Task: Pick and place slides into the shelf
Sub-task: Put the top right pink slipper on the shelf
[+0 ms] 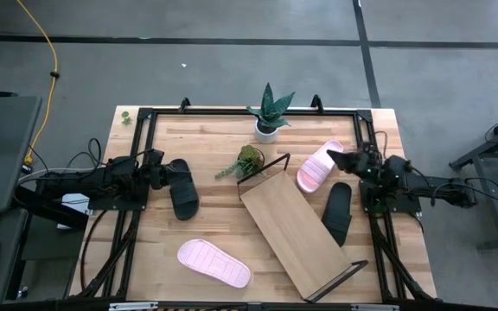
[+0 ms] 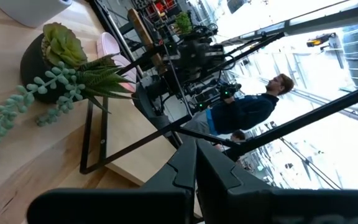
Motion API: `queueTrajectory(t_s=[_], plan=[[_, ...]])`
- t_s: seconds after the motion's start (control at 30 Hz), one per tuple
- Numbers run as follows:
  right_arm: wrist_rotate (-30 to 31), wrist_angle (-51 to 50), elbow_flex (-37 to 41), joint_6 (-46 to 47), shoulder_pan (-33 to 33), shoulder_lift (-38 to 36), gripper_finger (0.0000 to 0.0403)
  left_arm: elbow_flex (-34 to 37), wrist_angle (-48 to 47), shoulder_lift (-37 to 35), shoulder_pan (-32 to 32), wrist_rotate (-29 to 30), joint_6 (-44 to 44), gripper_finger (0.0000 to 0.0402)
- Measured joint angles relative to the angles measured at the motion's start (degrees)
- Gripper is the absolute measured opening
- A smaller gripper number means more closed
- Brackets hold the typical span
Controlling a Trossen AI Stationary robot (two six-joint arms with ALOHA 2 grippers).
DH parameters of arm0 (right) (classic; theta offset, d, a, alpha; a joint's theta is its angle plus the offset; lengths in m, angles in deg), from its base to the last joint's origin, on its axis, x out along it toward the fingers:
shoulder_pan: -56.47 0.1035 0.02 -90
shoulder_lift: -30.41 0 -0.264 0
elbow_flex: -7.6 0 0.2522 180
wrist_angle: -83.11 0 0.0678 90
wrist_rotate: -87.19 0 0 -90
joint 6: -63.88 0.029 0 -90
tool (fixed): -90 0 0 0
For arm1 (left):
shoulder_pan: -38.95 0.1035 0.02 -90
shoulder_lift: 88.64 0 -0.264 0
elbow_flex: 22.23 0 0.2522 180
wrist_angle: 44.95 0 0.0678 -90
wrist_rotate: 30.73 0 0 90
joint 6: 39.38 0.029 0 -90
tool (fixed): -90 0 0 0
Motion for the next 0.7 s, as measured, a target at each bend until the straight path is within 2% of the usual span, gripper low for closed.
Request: queueTrajectory(t_s=[0.13,0.23,0.37,0.47,0.7], plan=[[-0.2,8.9,-2.2,-9.0,0.0,0.0,0.0000,0.0,0.0,0.0,0.0,-0.1,0.0,0.0001],[3.5,9.2,-6.7,-14.0,0.0,-0.1,0.0000,0.0,0.0,0.0,0.0,-0.1,0.0,0.0001],[5.7,-1.0,-13.9,-19.8,0.0,0.1,0.0000,0.0,0.0,0.0,0.0,-0.1,0.0,0.0001],[7.7,-12.1,-19.8,-20.3,0.0,1.7,0.0000,0.0,0.0,0.0,0.0,-0.1,0.0,0.0001],[8.8,-24.7,-30.2,-19.8,0.0,12.8,0.0000,0.0,0.0,0.0,0.0,-0.2,0.0,0.0001]])
